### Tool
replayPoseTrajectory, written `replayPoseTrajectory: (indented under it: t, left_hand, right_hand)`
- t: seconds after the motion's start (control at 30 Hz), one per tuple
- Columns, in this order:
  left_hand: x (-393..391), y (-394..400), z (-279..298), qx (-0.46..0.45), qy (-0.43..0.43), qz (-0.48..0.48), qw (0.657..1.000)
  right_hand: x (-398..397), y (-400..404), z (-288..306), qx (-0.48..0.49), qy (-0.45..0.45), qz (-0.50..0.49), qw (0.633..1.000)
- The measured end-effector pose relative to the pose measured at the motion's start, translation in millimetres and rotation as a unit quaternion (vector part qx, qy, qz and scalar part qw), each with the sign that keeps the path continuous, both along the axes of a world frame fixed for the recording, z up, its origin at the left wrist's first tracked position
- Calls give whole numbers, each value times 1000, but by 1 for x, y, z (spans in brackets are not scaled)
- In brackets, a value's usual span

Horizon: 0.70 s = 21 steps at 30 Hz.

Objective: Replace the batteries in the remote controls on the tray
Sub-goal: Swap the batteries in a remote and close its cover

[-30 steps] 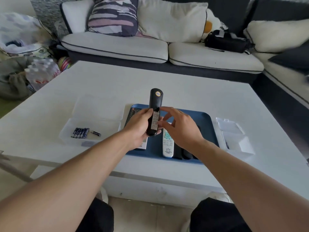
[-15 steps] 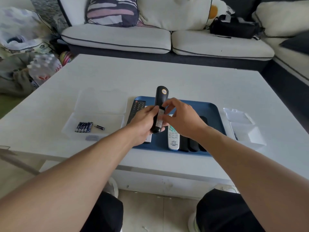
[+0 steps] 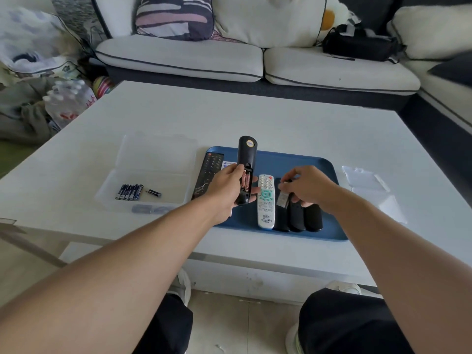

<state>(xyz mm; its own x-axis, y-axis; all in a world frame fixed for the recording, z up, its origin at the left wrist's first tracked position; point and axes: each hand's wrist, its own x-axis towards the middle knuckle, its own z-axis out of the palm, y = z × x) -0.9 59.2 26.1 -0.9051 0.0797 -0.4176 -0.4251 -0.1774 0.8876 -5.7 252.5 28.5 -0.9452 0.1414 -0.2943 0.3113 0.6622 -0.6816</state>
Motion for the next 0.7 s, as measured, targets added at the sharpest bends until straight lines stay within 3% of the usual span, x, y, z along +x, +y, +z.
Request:
replayPoseTrajectory:
  t: [0.1, 0.37, 0.5, 0.7]
  left_hand:
    - [3, -6, -1, 19, -14, -18, 1000]
    - [9, -19, 5, 41, -22, -50, 998]
    - [10, -22, 5, 62, -43, -44, 996]
    - [7, -23, 5, 86, -47, -19, 995]
  right_hand:
    - [2, 10, -9, 84, 24, 28, 996]
    - [4, 6, -13, 195, 54, 3, 979]
    - [8, -18, 7, 161, 149, 22, 975]
    - [27, -73, 23, 156, 221, 182, 945]
